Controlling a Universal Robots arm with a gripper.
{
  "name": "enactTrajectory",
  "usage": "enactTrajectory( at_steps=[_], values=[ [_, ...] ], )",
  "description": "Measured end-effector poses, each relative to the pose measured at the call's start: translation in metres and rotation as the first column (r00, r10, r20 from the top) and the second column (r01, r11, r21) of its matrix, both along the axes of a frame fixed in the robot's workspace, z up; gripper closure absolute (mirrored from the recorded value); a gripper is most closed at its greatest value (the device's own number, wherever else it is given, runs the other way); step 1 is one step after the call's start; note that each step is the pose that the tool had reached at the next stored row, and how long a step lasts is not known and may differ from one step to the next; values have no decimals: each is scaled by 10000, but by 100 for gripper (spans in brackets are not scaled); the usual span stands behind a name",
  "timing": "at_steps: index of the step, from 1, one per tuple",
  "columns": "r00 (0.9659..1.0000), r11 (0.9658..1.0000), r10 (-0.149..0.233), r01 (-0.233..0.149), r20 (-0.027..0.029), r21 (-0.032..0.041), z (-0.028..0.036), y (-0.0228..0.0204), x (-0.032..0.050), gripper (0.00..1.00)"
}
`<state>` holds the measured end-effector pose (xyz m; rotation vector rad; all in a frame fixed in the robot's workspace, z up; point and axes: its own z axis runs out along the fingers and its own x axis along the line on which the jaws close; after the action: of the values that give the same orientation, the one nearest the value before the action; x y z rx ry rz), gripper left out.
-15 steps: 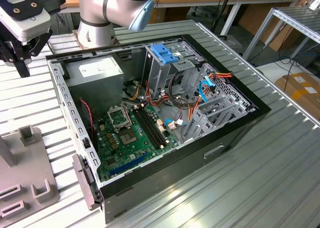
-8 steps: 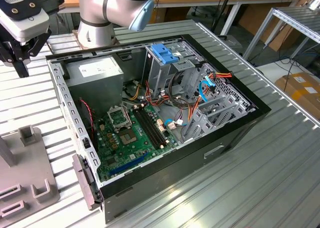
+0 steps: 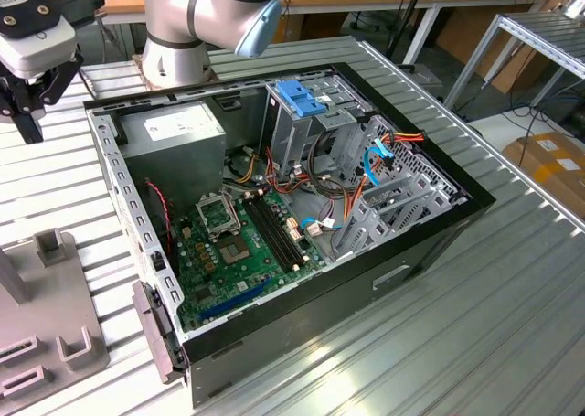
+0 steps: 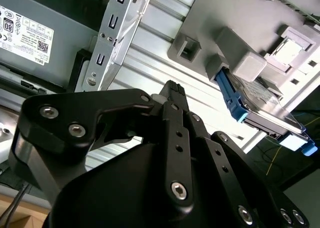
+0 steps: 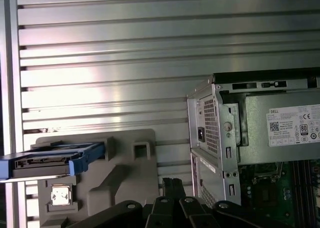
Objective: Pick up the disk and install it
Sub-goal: 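Reach for the disk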
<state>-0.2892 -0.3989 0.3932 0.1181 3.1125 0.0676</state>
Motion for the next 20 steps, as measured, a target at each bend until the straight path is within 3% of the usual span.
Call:
enactTrajectory(
  at_steps=[9, 20],
  values=[
    [10000, 10000, 1, -1, 0, 0, 0, 0, -104, 89],
    [10000, 10000, 1, -1, 0, 0, 0, 0, -126, 89]
  ],
)
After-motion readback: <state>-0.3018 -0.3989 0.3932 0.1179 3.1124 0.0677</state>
